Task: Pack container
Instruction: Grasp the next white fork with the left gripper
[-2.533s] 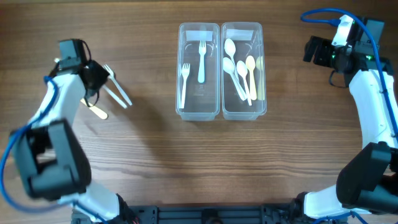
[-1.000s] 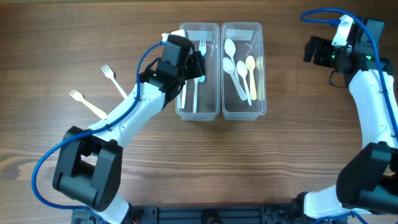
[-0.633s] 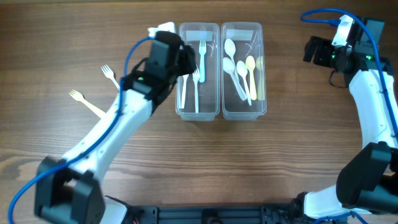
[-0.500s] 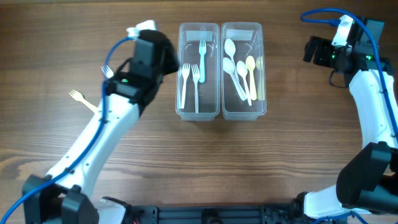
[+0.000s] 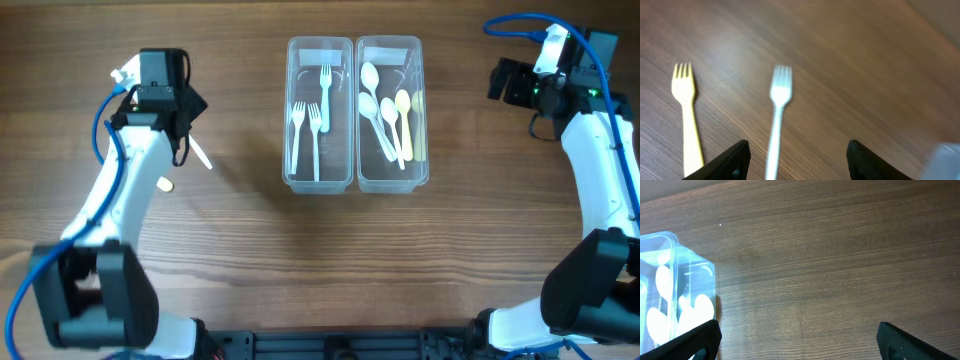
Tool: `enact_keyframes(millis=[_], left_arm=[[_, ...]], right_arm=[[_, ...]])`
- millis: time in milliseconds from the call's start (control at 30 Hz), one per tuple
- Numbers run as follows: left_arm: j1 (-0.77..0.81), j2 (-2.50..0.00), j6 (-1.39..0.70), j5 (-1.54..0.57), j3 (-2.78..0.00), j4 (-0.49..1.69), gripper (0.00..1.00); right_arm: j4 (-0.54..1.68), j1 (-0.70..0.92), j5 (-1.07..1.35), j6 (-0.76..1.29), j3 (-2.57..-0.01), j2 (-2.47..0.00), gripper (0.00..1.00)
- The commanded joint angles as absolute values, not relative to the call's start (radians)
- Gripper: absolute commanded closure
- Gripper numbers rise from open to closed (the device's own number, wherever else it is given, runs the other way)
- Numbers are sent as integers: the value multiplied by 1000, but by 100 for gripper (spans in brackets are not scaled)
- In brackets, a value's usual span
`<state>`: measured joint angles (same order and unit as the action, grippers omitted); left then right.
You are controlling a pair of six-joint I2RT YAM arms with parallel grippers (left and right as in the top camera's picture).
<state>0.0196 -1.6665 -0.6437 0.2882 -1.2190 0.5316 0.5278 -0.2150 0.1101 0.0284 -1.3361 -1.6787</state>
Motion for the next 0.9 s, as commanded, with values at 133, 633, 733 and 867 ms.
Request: enact_keyframes(millis=[133, 633, 733, 867], left_arm=[[-23, -1864, -668, 300, -1225, 479, 33], [-25, -2025, -712, 232, -1225, 369, 34], [-25, -2039, -712, 232, -1225, 358, 39], [-25, -2048, -711, 232, -1225, 351, 72]], right_arm=[[525, -211, 104, 19, -1349, -1665, 0], [525, -211, 104, 19, -1349, -1665, 0], [525, -211, 104, 19, -1349, -1665, 0], [525, -211, 104, 19, -1349, -1665, 0]])
